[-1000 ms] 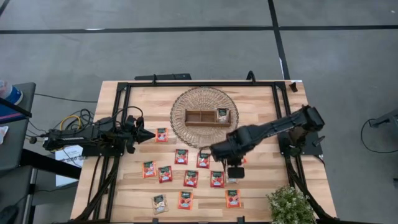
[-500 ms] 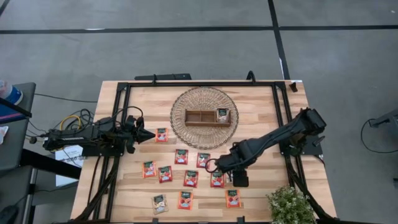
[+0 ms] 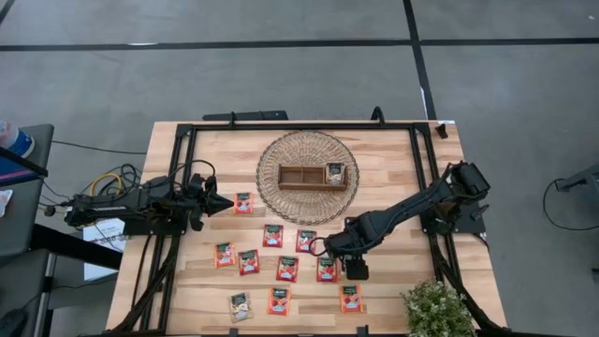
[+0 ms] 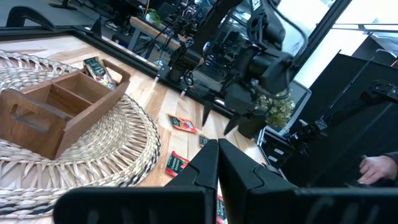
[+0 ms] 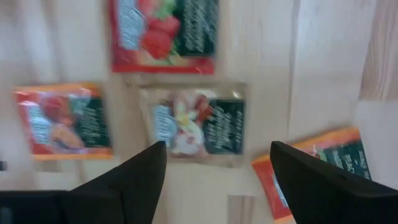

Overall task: Pick & Place Tea
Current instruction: Put the right brown tea bag into the right slot of the wooden organizer

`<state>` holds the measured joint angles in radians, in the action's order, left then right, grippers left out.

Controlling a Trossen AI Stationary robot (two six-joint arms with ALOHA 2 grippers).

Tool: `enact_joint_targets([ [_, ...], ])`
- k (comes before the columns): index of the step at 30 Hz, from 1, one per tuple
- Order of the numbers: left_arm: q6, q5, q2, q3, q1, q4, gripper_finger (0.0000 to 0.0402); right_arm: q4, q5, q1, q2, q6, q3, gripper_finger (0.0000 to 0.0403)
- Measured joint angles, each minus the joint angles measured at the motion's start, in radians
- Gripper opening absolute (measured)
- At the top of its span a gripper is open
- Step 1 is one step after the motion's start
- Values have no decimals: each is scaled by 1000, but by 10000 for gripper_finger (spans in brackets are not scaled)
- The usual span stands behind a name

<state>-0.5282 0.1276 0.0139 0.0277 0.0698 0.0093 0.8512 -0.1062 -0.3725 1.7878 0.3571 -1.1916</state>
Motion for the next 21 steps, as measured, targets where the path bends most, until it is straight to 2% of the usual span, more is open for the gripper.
enact_joint_targets([
  [6,0,0,0,0,0,0,0,-76,-22,17,0,-17,53,281],
  [17,0,0,0,0,0,0,0,-102,-22,20,0,-77,54,281],
  [21,0,0,0,0,0,0,0,-105,10,23,0,-78,54,281],
])
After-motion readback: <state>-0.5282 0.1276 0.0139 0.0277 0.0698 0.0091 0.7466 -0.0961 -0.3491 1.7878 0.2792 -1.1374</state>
